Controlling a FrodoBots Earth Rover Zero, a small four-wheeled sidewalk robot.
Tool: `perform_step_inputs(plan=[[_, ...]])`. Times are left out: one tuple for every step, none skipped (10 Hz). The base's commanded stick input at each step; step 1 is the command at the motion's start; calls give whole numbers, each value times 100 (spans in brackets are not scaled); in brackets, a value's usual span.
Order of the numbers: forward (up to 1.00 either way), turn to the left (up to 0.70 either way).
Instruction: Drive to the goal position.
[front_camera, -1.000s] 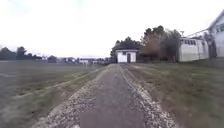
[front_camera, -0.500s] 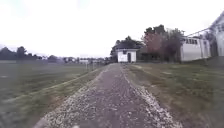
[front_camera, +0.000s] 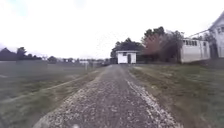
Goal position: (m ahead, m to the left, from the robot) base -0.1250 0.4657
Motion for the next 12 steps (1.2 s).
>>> perform_step_inputs(plan=[[60, 0], [60, 0], [60, 0], [60, 0], [60, 0], [60, 0], [60, 0], [60, 0], [60, 0], [60, 0], [60, 0], [60, 0]])
